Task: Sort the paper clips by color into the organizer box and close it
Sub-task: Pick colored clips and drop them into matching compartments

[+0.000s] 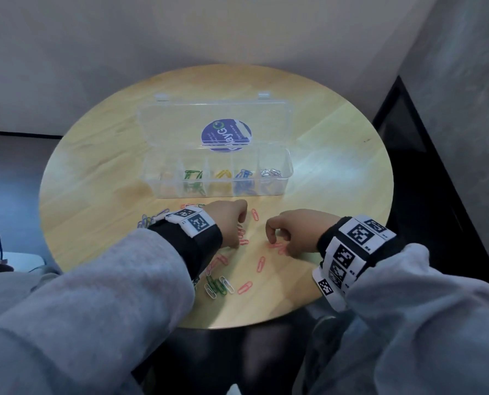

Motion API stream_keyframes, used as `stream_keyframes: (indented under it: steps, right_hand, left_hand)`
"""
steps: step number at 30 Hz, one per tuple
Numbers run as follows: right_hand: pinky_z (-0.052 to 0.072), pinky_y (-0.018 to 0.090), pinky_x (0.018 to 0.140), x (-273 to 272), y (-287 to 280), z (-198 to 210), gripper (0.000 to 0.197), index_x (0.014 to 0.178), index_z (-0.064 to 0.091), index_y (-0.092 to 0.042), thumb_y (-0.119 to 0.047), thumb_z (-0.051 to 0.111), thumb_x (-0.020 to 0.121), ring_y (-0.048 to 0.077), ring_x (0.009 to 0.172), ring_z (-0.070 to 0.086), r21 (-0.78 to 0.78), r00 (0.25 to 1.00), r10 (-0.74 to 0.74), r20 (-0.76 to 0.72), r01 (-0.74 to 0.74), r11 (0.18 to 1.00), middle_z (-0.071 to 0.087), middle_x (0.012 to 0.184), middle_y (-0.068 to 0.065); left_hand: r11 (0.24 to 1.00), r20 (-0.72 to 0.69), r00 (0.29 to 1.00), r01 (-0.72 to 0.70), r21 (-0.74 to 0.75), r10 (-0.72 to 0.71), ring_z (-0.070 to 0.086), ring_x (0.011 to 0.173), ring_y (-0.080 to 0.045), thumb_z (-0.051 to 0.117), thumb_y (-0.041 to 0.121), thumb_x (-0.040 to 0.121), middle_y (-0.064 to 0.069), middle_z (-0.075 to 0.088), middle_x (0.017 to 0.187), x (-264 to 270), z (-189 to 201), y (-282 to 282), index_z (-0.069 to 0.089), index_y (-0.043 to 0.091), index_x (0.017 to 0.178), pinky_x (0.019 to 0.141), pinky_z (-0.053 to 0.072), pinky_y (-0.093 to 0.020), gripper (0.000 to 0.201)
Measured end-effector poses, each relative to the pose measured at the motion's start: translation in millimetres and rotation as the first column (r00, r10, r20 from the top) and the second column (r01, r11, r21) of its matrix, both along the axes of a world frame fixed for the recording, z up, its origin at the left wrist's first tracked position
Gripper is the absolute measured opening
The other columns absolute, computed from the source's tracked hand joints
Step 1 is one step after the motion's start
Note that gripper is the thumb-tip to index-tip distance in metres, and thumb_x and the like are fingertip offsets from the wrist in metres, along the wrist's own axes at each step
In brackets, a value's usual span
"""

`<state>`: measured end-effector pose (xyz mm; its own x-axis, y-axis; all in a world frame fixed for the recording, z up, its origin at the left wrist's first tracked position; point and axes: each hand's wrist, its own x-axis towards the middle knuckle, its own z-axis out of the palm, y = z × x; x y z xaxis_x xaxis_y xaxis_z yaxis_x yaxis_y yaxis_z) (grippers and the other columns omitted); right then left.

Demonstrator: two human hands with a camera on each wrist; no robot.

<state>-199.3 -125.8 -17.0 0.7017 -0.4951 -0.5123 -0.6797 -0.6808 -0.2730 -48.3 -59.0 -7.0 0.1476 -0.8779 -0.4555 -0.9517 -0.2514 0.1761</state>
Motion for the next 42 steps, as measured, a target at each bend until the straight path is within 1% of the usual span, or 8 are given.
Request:
stream_keyframes:
  steps: [5, 16, 21, 25, 27, 32, 35, 42]
  right_hand:
    - [0.046, 0.031, 0.072, 4.4, -3.4, -2.1, 0.018, 0.083, 0.057, -0.028, -0.015, 0.069, 0.077, 0.013, 0.076, 0.047, 0.012, 1.0, 0.01, 0.021, -0.011, 1.0, 0.041, 0.072, -0.015]
    - [0.046, 0.03, 0.071, 8.2, 4.5, -2.4, 0.011, 0.078, 0.054, -0.022, -0.015, 0.063, 0.08, 0.019, 0.08, 0.053, -0.034, 0.996, 0.058, -0.073, -0.061, 0.998, 0.059, 0.091, -0.002]
    - [0.047, 0.031, 0.071, 9.6, 10.8, 0.0, 0.022, 0.068, 0.047, -0.023, -0.007, 0.059, 0.077, 0.023, 0.091, 0.059, -0.044, 0.988, 0.106, -0.116, -0.112, 0.993, 0.063, 0.103, 0.003]
    - [0.039, 0.027, 0.058, 8.3, 12.4, -2.7, 0.026, 0.066, 0.041, -0.022, -0.004, 0.056, 0.077, 0.022, 0.082, 0.054, -0.107, 0.983, 0.143, -0.115, -0.156, 0.982, 0.062, 0.1, 0.005]
    - [0.035, 0.025, 0.053, 8.6, 14.2, -4.3, 0.026, 0.068, 0.04, -0.02, -0.002, 0.055, 0.079, 0.023, 0.082, 0.052, -0.138, 0.98, 0.154, -0.127, -0.171, 0.975, 0.062, 0.099, 0.006]
    - [0.041, 0.028, 0.064, 8.7, 20.7, 1.8, 0.014, 0.094, 0.045, -0.013, -0.005, 0.052, 0.085, 0.022, 0.085, 0.05, -0.127, 0.987, 0.106, -0.118, -0.121, 0.985, 0.053, 0.097, 0.005]
    - [0.05, 0.031, 0.079, 11.6, 22.2, -0.1, 0.023, 0.104, 0.06, -0.007, -0.006, 0.052, 0.082, 0.024, 0.096, 0.06, -0.12, 0.973, 0.115, -0.199, -0.141, 0.983, 0.062, 0.107, 0.006]
    - [0.056, 0.032, 0.075, 11.4, 27.7, -2.6, 0.019, 0.09, 0.064, -0.012, -0.01, 0.053, 0.076, 0.022, 0.084, 0.063, -0.109, 0.978, 0.057, -0.201, -0.08, 0.991, 0.065, 0.092, 0.005]
  left_hand:
    - [0.999, 0.03, 0.999, 0.042, -0.01, -0.042, 0.056, 0.103, -0.022, 0.07, 0.015, 0.079, -0.002, 0.061, 0.112, -0.3, -4.0, -2.3, 0.056, 0.017, 0.108, 0.073, 0.039, -0.026, 0.032]
    - [0.991, 0.133, 0.983, 0.116, 0.061, -0.123, 0.061, 0.102, -0.022, 0.059, 0.018, 0.086, -0.003, 0.066, 0.108, -12.6, 2.8, 1.0, 0.066, 0.016, 0.102, 0.069, 0.038, -0.025, 0.017]
    - [0.989, 0.112, 0.986, 0.117, 0.095, -0.127, 0.054, 0.084, -0.018, 0.06, 0.016, 0.082, 0.001, 0.06, 0.087, -16.3, 5.7, 3.0, 0.061, 0.019, 0.087, 0.064, 0.039, -0.024, 0.006]
    - [0.998, -0.07, 0.996, -0.045, 0.052, 0.048, 0.054, 0.071, -0.013, 0.062, 0.014, 0.076, 0.008, 0.056, 0.071, -3.8, 6.0, 5.0, 0.053, 0.023, 0.067, 0.054, 0.039, -0.02, 0.016]
    - [0.976, -0.313, 0.925, -0.203, 0.074, 0.216, 0.055, 0.062, -0.012, 0.061, 0.008, 0.077, 0.003, 0.059, 0.067, 5.2, 8.6, 6.9, 0.054, 0.018, 0.068, 0.059, 0.047, -0.021, 0.015]
    - [0.868, -0.713, 0.535, -0.447, 0.215, 0.453, 0.051, 0.047, -0.012, 0.046, -0.008, 0.087, -0.011, 0.054, 0.064, 21.2, 24.1, 10.7, 0.047, 0.009, 0.07, 0.042, 0.044, -0.015, 0.025]
    - [0.818, -0.777, 0.389, -0.511, 0.264, 0.494, 0.05, 0.037, -0.01, 0.039, -0.007, 0.089, -0.01, 0.048, 0.062, 28.1, 27.7, 12.5, 0.047, 0.01, 0.069, 0.038, 0.044, -0.014, 0.027]
    - [0.751, -0.794, 0.226, -0.541, 0.379, 0.564, 0.048, 0.04, -0.011, 0.028, -0.008, 0.088, -0.007, 0.044, 0.065, 34.3, 24.9, 17.7, 0.047, 0.012, 0.071, 0.037, 0.043, -0.013, 0.033]
